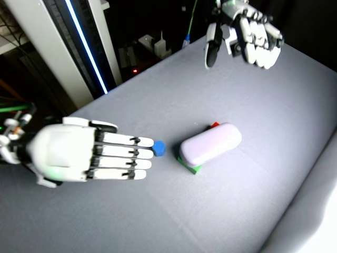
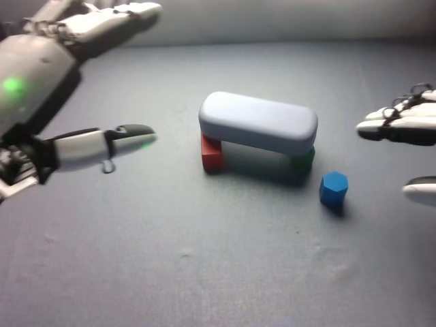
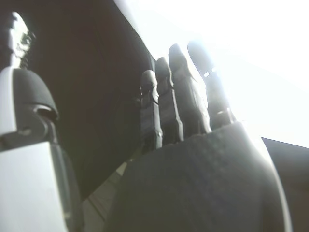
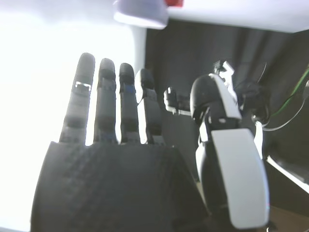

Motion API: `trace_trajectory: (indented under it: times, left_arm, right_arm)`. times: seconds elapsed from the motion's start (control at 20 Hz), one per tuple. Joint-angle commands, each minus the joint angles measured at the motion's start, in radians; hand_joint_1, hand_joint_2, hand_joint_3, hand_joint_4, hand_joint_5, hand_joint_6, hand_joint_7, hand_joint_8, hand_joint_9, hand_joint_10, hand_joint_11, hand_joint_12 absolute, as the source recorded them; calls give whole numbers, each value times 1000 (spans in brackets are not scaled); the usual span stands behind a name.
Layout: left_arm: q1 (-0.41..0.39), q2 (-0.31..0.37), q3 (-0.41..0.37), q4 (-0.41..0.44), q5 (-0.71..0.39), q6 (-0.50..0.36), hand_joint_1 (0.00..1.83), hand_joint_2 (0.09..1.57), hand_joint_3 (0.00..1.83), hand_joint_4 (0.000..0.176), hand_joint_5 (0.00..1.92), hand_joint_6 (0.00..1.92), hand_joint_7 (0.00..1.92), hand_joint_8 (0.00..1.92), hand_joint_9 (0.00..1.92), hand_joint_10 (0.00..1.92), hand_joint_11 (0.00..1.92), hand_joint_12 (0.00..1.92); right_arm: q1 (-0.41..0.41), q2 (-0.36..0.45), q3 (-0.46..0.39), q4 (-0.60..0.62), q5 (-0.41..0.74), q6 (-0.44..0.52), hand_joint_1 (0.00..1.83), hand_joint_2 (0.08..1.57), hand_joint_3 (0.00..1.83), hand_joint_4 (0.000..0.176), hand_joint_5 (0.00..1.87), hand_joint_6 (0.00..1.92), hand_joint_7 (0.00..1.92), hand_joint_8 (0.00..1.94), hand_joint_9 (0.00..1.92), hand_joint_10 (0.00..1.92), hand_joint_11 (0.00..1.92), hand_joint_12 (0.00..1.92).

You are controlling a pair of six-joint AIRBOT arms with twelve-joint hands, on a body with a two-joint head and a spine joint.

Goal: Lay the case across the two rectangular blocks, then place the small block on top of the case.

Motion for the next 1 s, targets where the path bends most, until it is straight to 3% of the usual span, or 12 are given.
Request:
trace_trajectory:
  times: [0.0,0.15,0.25,0.35,0.7,0.95]
  left_arm:
    - [7,6,-5,-7,-163,0,965,986,0,0,360,1,371,0,413,6,28,1133]
    - [59,18,-26,-46,-211,0,971,983,0,0,351,0,374,1,407,2,1,1129]
    - [84,20,-38,-62,-239,0,994,971,0,0,351,0,380,3,395,0,0,1148]
    - [94,20,-43,-72,-251,0,1022,958,0,0,358,2,397,6,405,4,0,1160]
    - [104,14,-47,-84,-257,-2,996,967,1,0,374,2,385,0,393,0,0,1198]
    - [103,13,-44,-84,-253,-5,1001,974,4,0,377,1,378,2,396,2,0,1196]
  right_arm:
    - [18,-3,9,17,70,14,713,1281,0,0,302,0,324,0,406,5,79,940]
    - [82,-36,43,-81,-16,53,791,1283,3,0,295,0,316,0,399,0,16,1062]
    - [116,-55,56,-134,-69,59,989,1240,0,0,350,4,443,9,580,31,197,1109]
    - [143,-69,64,-180,-113,60,974,1230,0,0,399,3,455,1,596,12,255,1049]
    - [202,-128,107,-271,-203,80,1058,1219,0,0,429,0,426,0,453,0,127,849]
    - [232,-174,142,-325,-255,99,1034,1214,2,0,419,0,415,0,438,0,76,961]
